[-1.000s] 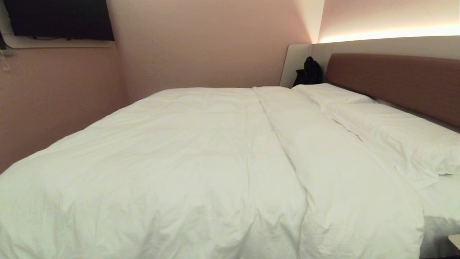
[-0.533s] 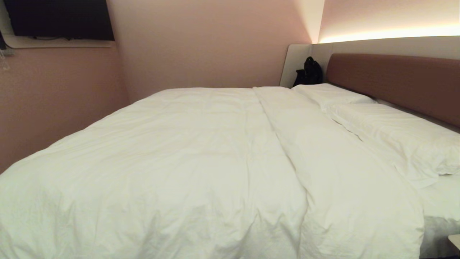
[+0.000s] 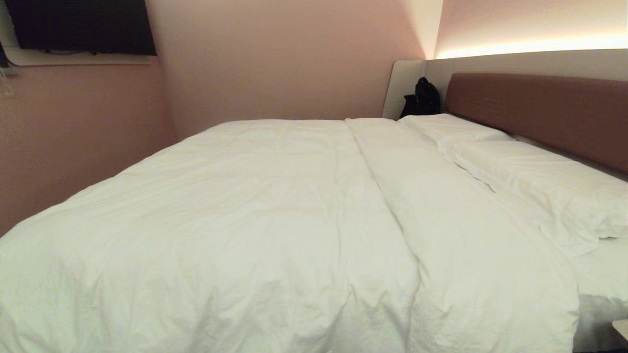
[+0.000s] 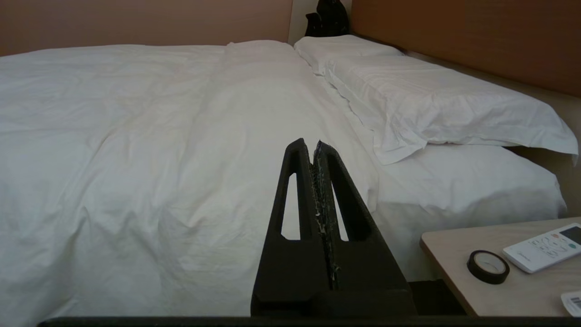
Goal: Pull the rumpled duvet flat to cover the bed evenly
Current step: Flatten the corners of the folded blanket
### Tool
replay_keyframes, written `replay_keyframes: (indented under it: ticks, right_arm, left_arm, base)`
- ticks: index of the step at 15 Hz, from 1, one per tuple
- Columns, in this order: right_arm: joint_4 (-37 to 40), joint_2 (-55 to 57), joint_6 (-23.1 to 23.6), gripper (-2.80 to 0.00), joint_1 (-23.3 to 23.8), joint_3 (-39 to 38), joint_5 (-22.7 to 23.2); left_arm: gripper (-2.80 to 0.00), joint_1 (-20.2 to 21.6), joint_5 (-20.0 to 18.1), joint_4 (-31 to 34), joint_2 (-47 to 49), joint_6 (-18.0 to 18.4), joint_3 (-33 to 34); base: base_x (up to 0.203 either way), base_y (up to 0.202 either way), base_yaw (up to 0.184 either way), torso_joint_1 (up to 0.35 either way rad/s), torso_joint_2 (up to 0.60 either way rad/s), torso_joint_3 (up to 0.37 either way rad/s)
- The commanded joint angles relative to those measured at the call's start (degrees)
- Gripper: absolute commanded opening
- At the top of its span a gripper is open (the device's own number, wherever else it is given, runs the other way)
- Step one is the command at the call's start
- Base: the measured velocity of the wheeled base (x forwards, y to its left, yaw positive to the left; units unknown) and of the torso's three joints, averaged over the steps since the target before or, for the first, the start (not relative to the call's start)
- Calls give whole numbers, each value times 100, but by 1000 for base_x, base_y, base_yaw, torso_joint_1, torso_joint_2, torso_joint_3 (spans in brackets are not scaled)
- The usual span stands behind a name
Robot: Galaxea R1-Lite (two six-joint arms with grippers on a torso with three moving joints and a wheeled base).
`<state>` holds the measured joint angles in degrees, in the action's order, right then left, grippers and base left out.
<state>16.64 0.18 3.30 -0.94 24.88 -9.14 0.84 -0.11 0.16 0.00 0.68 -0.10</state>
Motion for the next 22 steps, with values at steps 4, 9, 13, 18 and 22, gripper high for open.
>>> replay_keyframes:
  ticks: [4, 9, 13, 18, 22]
  right_arm:
    - [-1256, -2, 174, -280, -3, -822, 1]
    - [-1403, -1, 185, -280, -3, -1154, 12]
    - [-1666, -1, 200, -280, -3, -1614, 53]
    - [-1689, -1, 245, -280, -3, -2013, 88]
    - [-1690, -1, 197, -280, -3, -2233, 88]
  left_arm:
    - [-280, 4, -7, 2, 0, -7, 1]
    - [-280, 4, -7, 2, 0, 2, 5]
    - [-280, 4, -7, 2, 0, 2, 1]
    - [-280, 4, -7, 2, 0, 11, 1]
    - [-280, 4, -7, 2, 0, 11, 1]
  base:
    - [0, 0, 0, 0, 0, 0]
    - [0, 0, 0, 0, 0, 0]
    - [0, 0, 0, 0, 0, 0]
    - [0, 0, 0, 0, 0, 0]
    - [0, 0, 0, 0, 0, 0]
